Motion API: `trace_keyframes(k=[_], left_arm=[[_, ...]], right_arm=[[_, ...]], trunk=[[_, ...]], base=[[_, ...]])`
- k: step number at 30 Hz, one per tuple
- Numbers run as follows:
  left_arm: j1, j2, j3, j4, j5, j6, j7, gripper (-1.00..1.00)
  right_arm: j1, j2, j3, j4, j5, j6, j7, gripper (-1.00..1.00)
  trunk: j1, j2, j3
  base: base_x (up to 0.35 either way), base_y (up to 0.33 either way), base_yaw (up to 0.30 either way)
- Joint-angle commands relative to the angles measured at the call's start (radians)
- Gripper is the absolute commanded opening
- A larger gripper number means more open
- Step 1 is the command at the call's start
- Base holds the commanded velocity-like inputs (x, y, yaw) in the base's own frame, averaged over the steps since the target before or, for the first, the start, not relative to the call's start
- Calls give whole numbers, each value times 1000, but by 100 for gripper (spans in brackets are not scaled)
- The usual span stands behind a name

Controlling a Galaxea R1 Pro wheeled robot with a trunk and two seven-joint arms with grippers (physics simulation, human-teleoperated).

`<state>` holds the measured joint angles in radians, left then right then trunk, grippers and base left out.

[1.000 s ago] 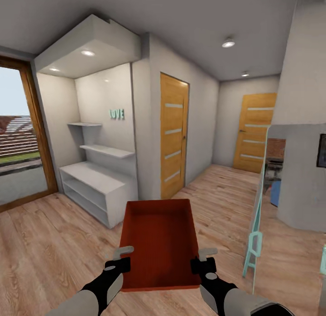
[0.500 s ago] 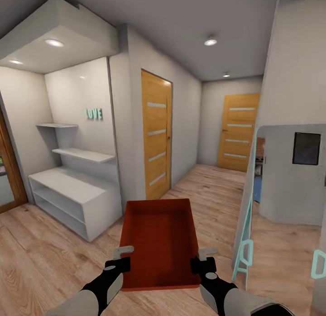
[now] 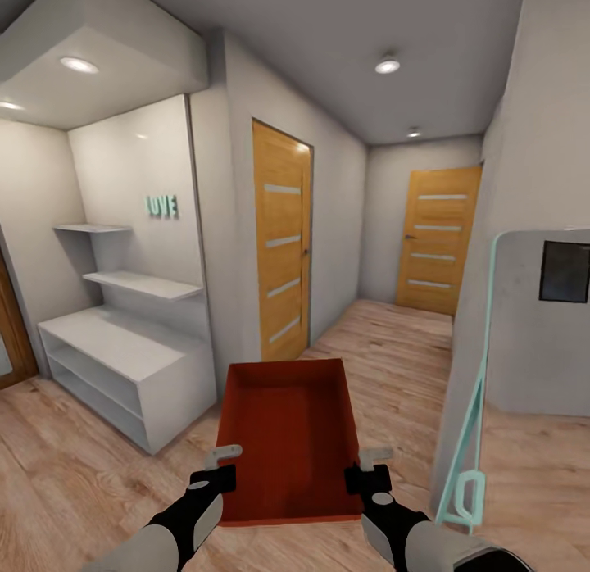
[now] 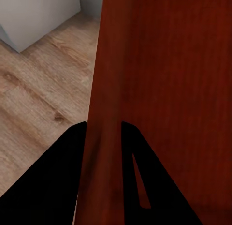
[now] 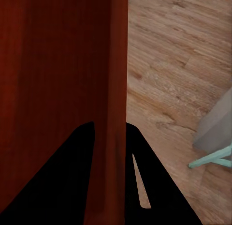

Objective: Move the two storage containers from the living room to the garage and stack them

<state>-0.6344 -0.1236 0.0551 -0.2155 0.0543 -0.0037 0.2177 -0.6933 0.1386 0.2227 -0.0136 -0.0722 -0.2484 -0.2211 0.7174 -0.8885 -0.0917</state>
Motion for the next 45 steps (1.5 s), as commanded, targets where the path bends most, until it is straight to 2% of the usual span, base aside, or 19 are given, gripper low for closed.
trace_keyframes(k=[1, 7, 23, 45], left_arm=[[1, 32, -47, 1, 15, -1, -79, -100], [1, 32, -47, 0, 15, -15, -78, -100], [1, 33, -46, -4, 15, -16, -78, -100], [1, 33, -47, -4, 15, -16, -78, -100]], right_arm=[[-7, -1, -68, -1, 6, 0, 2, -100], [-8, 0, -68, -1, 6, 0, 2, -100], [-8, 0, -68, -1, 6, 0, 2, -100], [-8, -1, -68, -1, 6, -1, 3, -100]], trunk=[[1, -1, -2], [1, -1, -2], [1, -1, -2], [1, -1, -2]], base=[[326, 0, 0], [326, 8, -37], [326, 101, -248], [326, 135, -33]])
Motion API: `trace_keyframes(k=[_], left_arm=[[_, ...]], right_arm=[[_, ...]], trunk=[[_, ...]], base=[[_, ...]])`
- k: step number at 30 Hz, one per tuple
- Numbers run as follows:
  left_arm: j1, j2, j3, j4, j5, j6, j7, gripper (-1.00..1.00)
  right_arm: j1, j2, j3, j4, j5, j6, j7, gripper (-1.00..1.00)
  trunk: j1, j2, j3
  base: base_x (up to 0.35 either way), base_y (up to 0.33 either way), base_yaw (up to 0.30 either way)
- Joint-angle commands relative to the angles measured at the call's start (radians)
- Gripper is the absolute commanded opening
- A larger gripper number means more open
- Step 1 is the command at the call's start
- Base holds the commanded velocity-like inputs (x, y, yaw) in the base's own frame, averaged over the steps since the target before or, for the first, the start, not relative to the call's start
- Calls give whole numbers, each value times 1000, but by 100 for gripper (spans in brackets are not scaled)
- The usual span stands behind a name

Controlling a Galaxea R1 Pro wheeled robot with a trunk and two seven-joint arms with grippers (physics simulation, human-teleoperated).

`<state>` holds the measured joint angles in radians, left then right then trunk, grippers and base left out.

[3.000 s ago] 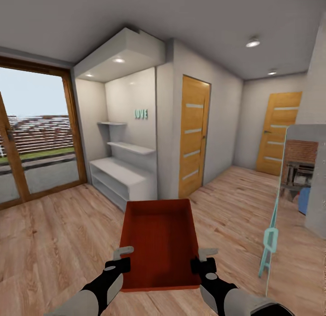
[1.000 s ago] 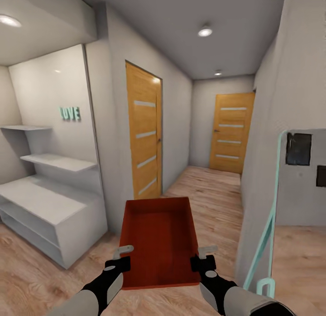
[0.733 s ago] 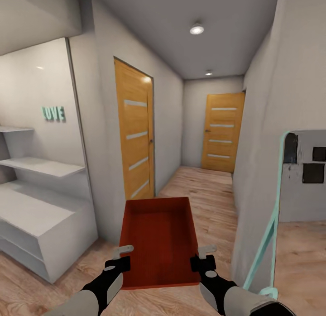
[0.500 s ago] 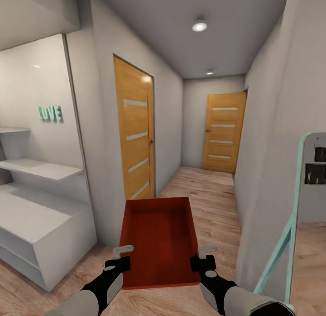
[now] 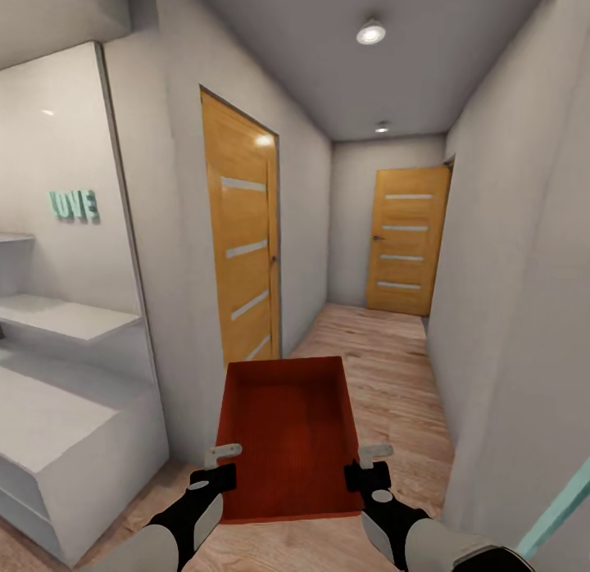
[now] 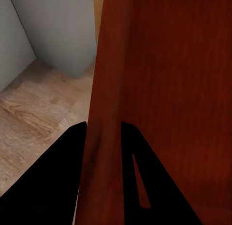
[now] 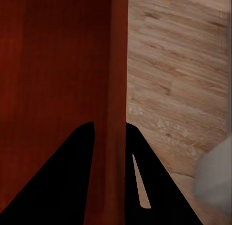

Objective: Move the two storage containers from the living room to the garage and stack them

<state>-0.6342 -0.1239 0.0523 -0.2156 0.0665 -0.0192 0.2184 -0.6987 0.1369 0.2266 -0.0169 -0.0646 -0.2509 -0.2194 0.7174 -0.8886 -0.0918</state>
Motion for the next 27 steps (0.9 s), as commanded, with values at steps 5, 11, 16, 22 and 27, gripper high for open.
trace_keyframes(k=[5, 11, 16, 22, 27], left_arm=[[1, 33, -44, -4, 2, -1, -79, -100], [1, 33, -44, -2, 2, -1, -79, -100], [1, 33, -44, -3, 2, -1, -79, -100], [1, 33, -43, -4, 2, -1, -79, -100], [1, 33, -43, -4, 1, -1, -79, -100]], right_arm=[[-2, 1, -72, 2, -1, 1, 2, -100], [-2, 1, -72, 2, -1, 1, 2, -100], [-2, 1, -72, 3, -1, 1, 2, -100], [-2, 1, -72, 2, -1, 1, 2, -100], [-2, 1, -72, 2, -1, 2, 2, -100]], trunk=[[1, -1, -2], [1, -1, -2], [1, -1, -2], [1, -1, -2], [1, -1, -2]], base=[[326, 135, -256], [326, 135, -282], [326, 135, -286], [326, 135, -286], [326, 135, -286]])
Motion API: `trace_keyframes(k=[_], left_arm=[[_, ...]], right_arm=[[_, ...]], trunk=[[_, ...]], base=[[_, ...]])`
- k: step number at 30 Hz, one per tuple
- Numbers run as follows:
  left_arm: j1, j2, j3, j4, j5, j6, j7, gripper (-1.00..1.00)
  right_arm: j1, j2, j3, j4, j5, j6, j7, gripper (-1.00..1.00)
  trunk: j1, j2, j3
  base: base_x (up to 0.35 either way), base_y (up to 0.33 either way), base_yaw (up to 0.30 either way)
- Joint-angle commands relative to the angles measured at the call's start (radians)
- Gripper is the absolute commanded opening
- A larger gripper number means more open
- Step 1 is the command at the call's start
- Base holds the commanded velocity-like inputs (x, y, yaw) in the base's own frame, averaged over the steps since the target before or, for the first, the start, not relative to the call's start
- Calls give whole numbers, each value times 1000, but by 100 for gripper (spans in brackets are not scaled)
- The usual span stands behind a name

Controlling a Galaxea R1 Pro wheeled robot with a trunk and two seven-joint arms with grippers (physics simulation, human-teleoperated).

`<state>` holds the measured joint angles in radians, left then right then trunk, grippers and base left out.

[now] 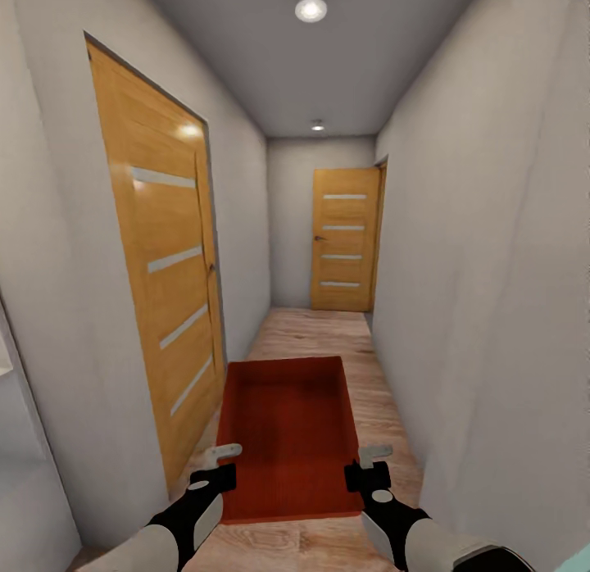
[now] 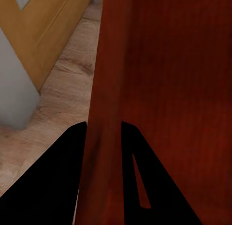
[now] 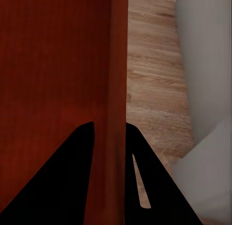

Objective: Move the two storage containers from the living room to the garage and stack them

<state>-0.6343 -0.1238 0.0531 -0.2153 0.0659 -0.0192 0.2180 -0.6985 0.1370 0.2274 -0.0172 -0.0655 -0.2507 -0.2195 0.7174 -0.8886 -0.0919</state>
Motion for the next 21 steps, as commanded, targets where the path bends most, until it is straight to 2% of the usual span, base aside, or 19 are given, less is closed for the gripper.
trace_keyframes(k=[1, 11, 21], left_arm=[[1, 33, -44, -4, 2, -1, -78, -100], [1, 33, -45, -5, 2, -1, -78, -100], [1, 33, -45, -5, 2, -1, -75, -100]], right_arm=[[-2, 1, -73, 2, 0, 1, 2, -100], [-3, 1, -73, 2, 0, 2, 2, -100], [-2, 1, -73, 3, 0, 2, 2, -100]], trunk=[[1, -1, -2], [1, -1, -2], [1, -1, -2]], base=[[326, 135, -286], [326, 135, -286], [326, 125, -20]])
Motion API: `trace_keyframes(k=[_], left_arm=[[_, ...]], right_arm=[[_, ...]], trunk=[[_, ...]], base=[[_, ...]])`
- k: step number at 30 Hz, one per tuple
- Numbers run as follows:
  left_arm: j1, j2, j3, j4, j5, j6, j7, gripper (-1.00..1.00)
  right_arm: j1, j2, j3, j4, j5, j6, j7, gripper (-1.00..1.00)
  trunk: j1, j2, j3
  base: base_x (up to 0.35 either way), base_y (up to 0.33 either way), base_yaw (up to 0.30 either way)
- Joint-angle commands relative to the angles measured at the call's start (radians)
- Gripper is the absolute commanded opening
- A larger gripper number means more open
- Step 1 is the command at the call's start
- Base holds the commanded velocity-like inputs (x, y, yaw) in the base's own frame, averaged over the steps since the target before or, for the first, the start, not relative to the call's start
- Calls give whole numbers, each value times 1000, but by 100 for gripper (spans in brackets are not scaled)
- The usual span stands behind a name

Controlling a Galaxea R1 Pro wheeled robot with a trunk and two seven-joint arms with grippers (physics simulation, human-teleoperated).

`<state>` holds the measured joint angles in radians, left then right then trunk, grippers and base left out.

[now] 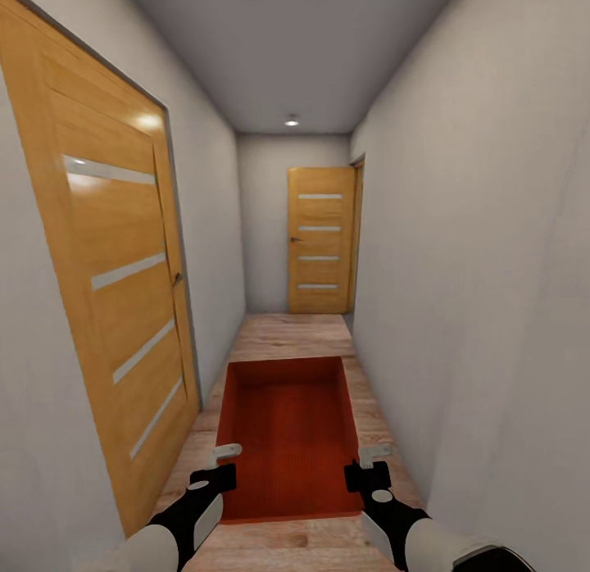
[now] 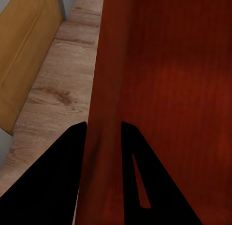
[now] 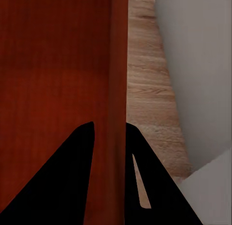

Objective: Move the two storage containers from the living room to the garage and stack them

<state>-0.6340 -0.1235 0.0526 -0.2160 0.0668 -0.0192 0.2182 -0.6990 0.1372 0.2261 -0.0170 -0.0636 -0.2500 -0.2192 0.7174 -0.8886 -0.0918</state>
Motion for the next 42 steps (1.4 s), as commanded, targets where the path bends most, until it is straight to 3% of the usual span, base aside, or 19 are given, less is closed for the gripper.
trace_keyframes(k=[1, 42], left_arm=[[0, 33, -45, -4, 1, -1, -74, -100], [0, 46, -43, -3, 1, -2, -67, -100]], right_arm=[[-2, 1, -71, 3, -2, 1, 1, -100], [-2, 2, -71, 3, -3, 0, 0, -100]], trunk=[[1, -1, -2], [1, -1, -2]], base=[[326, 103, 0], [326, 24, 0]])
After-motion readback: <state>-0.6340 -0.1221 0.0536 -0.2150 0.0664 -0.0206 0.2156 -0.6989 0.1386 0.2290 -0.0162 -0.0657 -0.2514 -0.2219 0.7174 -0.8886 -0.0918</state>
